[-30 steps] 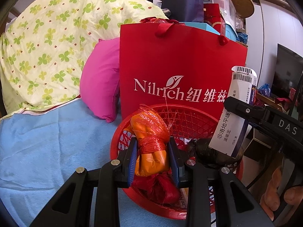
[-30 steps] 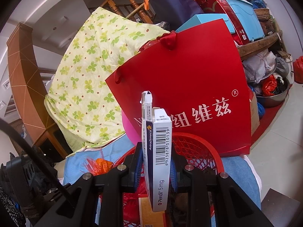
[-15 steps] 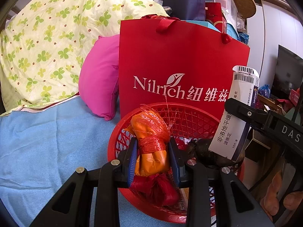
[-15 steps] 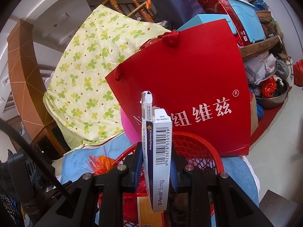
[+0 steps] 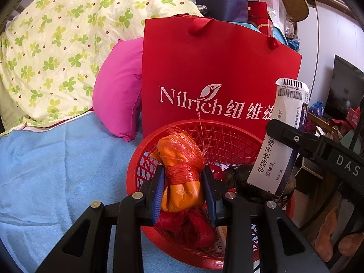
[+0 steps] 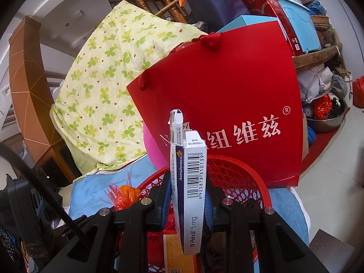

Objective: Collect trash
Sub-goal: 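Open the left tool to drop the orange ribbon while the right tool releases the white box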

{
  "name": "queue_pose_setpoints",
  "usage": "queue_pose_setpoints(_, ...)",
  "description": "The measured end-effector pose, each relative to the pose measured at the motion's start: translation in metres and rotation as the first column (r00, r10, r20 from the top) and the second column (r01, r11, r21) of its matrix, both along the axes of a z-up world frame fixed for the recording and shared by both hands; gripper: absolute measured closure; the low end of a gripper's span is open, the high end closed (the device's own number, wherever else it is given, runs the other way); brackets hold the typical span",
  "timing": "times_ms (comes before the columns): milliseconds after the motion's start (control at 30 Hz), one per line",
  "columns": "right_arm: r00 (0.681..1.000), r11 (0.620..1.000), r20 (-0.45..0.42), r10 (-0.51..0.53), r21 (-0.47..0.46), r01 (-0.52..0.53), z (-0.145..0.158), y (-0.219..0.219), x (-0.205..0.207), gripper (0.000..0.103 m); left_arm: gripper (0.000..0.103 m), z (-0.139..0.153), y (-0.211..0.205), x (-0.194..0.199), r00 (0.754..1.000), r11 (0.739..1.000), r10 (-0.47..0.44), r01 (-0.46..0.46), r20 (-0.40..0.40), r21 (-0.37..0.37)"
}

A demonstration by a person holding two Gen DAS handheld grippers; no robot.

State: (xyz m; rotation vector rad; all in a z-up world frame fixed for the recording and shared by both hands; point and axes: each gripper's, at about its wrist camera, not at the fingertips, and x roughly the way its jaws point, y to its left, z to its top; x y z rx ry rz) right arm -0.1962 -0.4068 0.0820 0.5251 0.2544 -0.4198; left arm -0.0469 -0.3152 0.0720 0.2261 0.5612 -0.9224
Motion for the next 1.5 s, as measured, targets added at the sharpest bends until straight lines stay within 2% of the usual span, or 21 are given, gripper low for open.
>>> queue_pose_setpoints(167,1.000,1.000,-0.012,0.001,0.008,-0.001,-0.001,-0.001,0.002,0.075,0.067,0.000,0.000,0.000,1.000,1.000,-0.006,0.006,-0.004,-0.006)
queue_pose_setpoints(233,1.000,1.000,-0.015,0.000,0.012,0.000,-0.001,-0.002,0.004,0.075,0.056,-0.001,0.000,0.001,1.000,1.000,-0.003,0.003,-0.005,-0.008)
queue_pose_setpoints(400,1.000,1.000,-0.019,0.003,0.031,-0.003,-0.001,-0.005,0.006,0.075,0.044,0.000,0.002,0.001,1.000,1.000,-0.001,0.001,0.000,-0.016)
queue_pose_setpoints(567,1.000,0.999,-0.021,0.010,0.041,-0.009,-0.002,-0.005,0.007,0.075,0.042,0.000,0.005,0.002,1.000,1.000,0.012,-0.012,0.005,-0.012)
queue_pose_setpoints(700,1.000,0.999,-0.017,0.015,0.052,-0.014,-0.002,-0.004,0.009,0.075,0.037,0.001,0.011,0.007,0.999,0.999,0.038,-0.037,0.014,-0.008)
queue_pose_setpoints(900,1.000,0.998,-0.008,0.024,0.057,-0.024,-0.002,-0.001,0.012,0.071,0.032,0.004,0.024,0.015,0.997,0.997,0.072,-0.072,0.030,-0.003)
queue_pose_setpoints(1033,0.999,0.998,0.004,0.037,0.047,-0.037,0.000,0.003,0.013,0.064,0.032,0.003,0.030,0.019,0.995,0.996,0.092,-0.092,0.031,0.009)
queue_pose_setpoints(1067,0.999,0.998,0.005,0.039,0.044,-0.039,0.000,0.005,0.014,0.052,0.032,0.003,0.031,0.020,0.995,0.995,0.095,-0.096,0.032,0.012)
queue_pose_setpoints(1133,0.999,0.999,0.018,0.038,0.035,-0.038,0.002,0.009,0.013,0.035,0.032,0.004,0.034,0.020,0.994,0.995,0.101,-0.102,0.035,0.018)
queue_pose_setpoints(1367,0.997,0.999,0.070,0.036,-0.001,-0.036,0.009,0.020,0.010,0.035,0.032,0.007,0.039,0.013,0.988,0.992,0.113,-0.119,0.103,0.048)
queue_pose_setpoints(1500,0.996,0.999,0.086,0.032,0.011,-0.033,0.009,0.019,0.007,0.035,0.029,0.009,0.042,0.013,0.985,0.991,0.117,-0.125,0.130,0.053)
